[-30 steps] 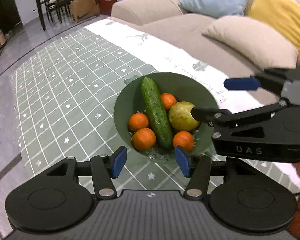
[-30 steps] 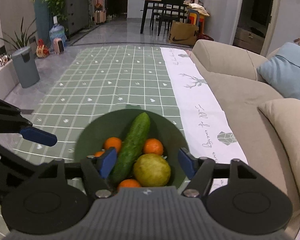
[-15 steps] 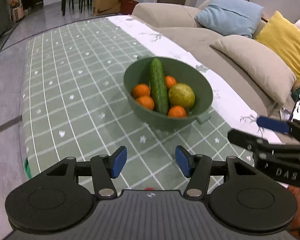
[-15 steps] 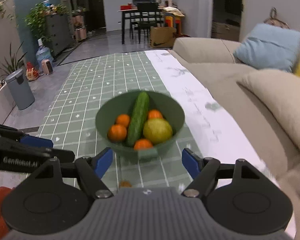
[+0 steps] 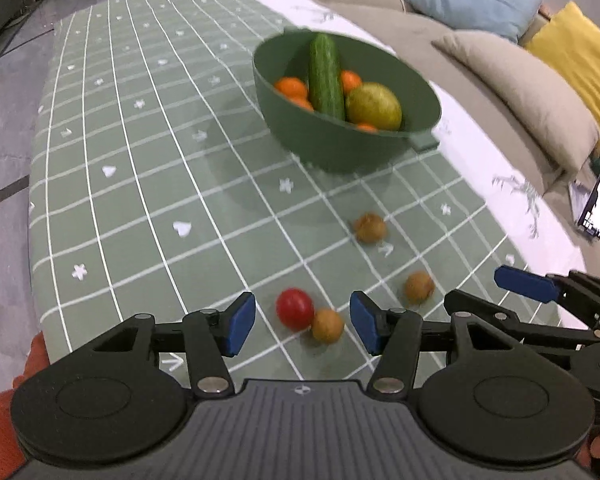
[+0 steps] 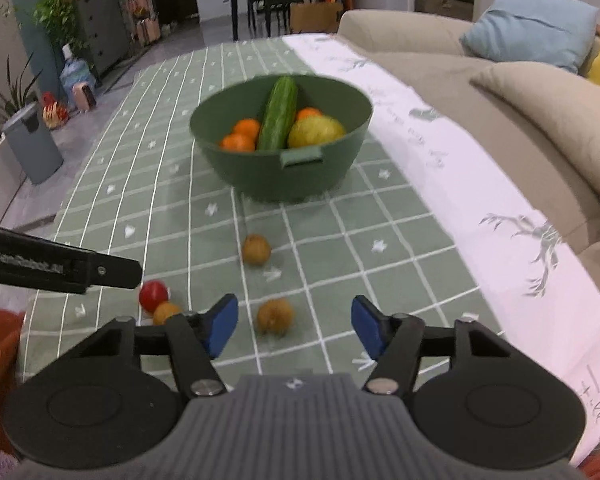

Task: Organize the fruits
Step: 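Withdraw both tools from the colander toward the small fruits on the cloth, then grasp a small brown fruit with the left tool while the right tool grasps another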

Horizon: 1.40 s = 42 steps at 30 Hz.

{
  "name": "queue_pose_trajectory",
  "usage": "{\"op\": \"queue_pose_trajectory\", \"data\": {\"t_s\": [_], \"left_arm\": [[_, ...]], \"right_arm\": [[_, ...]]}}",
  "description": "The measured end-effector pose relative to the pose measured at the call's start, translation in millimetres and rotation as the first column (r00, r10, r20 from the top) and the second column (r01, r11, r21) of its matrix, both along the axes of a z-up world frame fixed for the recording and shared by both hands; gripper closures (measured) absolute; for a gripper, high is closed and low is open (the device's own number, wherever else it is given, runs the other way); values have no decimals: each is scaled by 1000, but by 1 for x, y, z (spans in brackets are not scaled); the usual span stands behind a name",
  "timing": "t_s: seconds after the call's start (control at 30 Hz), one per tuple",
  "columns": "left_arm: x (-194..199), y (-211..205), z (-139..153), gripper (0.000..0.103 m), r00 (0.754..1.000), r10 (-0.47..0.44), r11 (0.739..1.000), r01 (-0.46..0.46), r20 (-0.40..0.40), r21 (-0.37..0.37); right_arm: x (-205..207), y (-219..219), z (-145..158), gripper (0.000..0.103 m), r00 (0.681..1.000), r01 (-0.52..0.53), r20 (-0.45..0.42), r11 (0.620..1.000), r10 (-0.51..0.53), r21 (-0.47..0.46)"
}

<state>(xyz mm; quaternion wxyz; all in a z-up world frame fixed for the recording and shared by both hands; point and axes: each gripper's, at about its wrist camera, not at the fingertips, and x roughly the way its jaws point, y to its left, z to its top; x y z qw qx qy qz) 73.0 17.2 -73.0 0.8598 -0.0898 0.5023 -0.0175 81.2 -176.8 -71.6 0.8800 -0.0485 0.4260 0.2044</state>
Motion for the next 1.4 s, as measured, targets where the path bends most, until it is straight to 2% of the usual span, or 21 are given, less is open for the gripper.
{"op": "queue_pose_trajectory", "data": {"t_s": [0.17, 0.33, 0.5, 0.8, 0.97, 1.07, 1.23, 1.4], "left_arm": [[-4, -3, -16, 43, 999, -10, 1000, 10, -42, -4], [-6, -7, -26, 52, 998, -22, 999, 20, -55, -33], [-2, -11, -34, 53, 997, -33, 997, 28, -75, -77], [5, -17, -41, 55, 995, -37, 996, 29, -88, -86], [8, -21, -41, 64, 994, -35, 997, 27, -100, -79], [8, -22, -41, 70, 994, -33, 997, 26, -102, -70], [8, -22, -42, 87, 995, -36, 998, 31, -97, -55], [7, -20, -42, 89, 995, -36, 997, 30, -90, -65]], "right_arm": [[-2, 9, -12, 57, 998, -60, -18, 998, 59, -15], [2, 14, -21, 66, 996, -91, -29, 996, 90, -23], [5, 18, -27, 67, 992, -126, -20, 991, 125, -38], [15, 19, -37, 71, 990, -139, -27, 989, 138, -42], [20, 21, -41, 73, 989, -141, -39, 989, 139, -41], [23, 23, -44, 78, 989, -142, -44, 989, 140, -38], [25, 21, -45, 80, 989, -142, -46, 989, 141, -28], [25, 19, -45, 80, 990, -133, -53, 991, 132, -20]]}}
